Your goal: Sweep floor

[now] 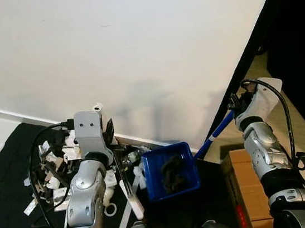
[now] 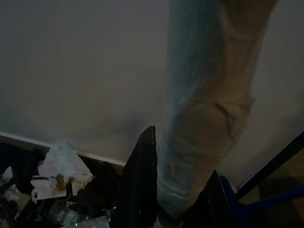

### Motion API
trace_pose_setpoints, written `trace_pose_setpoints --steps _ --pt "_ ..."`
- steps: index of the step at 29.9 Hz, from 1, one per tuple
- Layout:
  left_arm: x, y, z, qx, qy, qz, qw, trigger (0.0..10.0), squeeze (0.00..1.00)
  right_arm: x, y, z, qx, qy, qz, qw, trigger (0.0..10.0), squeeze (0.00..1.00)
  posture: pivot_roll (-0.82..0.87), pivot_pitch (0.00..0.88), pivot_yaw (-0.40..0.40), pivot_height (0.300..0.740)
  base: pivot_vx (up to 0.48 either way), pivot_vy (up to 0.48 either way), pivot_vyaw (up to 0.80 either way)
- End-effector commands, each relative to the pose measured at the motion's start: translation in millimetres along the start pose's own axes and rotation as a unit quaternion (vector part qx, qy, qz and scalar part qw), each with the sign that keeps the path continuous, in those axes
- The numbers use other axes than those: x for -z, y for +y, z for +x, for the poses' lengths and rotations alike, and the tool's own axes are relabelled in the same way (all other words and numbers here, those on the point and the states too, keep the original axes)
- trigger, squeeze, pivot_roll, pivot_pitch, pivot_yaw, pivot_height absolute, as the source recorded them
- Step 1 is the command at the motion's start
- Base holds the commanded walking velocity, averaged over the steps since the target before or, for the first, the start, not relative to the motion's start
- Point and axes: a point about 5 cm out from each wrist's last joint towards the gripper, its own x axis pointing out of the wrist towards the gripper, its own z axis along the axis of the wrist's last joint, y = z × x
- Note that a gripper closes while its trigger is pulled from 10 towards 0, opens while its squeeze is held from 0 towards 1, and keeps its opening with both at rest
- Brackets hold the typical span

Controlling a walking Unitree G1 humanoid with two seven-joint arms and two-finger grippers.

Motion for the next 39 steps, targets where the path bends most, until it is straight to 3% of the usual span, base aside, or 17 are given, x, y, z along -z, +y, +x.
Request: trace_pose_setpoints --steps 1,39 --pt "-2.0 0.6 -0.5 0.001 -0.008 0.008 1.0 10.0 0.0 -4.1 -2.8 -0.7 0.001 -0.016 0.006 1.0 10.0 0.0 0.22 0.11 -0.06 0.74 0.0 0.0 0.0" --pt "-0.3 -1.9 0.0 0.009 -0.007 0.009 1.0 10.0 0.0 -4.7 -2.8 -0.6 0.0 -0.019 0.002 1.0 10.0 0.0 0.22 0.095 -0.056 0.74 0.0 0.0 0.0"
